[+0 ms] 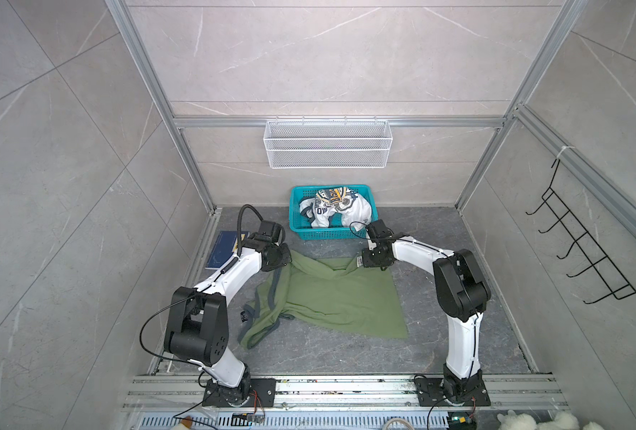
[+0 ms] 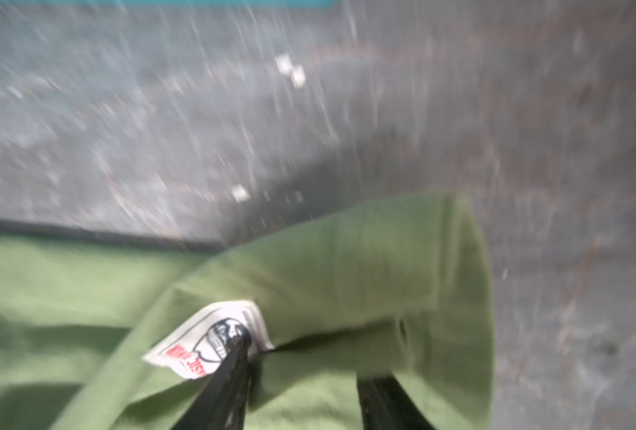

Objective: Fold and stack tank tops
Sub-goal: Smooth out the tank top at the center of the table.

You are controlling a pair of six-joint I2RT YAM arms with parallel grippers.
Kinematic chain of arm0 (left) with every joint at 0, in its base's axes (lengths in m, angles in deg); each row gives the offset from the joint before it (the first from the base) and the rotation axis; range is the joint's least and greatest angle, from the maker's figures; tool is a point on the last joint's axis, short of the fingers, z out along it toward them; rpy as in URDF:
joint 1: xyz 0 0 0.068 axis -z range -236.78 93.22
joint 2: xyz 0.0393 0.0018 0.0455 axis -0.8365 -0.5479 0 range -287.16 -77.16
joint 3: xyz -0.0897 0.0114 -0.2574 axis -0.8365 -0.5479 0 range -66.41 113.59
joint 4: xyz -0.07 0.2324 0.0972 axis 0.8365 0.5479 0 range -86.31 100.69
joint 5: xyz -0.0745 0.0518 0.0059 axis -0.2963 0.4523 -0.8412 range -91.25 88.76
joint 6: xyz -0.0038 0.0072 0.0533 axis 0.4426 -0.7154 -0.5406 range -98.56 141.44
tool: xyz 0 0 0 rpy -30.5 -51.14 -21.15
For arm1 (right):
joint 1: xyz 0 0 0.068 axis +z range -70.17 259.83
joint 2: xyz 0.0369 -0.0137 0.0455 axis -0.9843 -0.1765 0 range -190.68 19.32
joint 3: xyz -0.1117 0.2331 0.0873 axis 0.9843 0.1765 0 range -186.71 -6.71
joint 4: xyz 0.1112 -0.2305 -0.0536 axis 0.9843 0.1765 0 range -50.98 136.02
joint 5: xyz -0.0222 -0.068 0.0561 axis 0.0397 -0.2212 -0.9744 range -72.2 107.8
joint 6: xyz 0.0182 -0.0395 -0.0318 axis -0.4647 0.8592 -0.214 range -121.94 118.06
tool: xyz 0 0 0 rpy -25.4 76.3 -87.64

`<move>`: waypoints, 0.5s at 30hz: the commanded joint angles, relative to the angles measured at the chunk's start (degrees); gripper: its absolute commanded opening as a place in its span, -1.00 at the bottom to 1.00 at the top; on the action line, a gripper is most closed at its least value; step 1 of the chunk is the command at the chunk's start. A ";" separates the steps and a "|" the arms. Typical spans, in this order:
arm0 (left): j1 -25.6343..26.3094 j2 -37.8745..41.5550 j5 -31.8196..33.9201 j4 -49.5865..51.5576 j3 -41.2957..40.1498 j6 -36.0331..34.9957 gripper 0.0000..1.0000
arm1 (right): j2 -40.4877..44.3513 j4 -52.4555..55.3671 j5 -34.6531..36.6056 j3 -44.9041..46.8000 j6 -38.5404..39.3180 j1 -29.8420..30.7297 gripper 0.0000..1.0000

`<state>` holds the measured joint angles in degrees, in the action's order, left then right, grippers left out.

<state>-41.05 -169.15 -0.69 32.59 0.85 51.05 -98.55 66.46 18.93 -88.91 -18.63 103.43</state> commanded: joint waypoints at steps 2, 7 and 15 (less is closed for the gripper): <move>-0.26 -0.08 0.76 -0.12 -0.03 -0.70 -1.00 | 1.53 -0.07 0.21 1.38 -1.43 0.01 -0.04; -0.26 -0.05 0.36 0.10 0.23 -0.69 -1.00 | -0.52 0.07 -0.31 -0.66 -1.64 -0.04 -0.14; -0.28 2.44 1.91 0.69 -0.91 -0.95 -1.00 | 5.16 0.26 1.87 2.51 -1.79 0.17 -0.67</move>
<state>-41.05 -169.28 -0.01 32.57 0.61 51.03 -98.00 66.16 18.84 -87.92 -20.22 103.45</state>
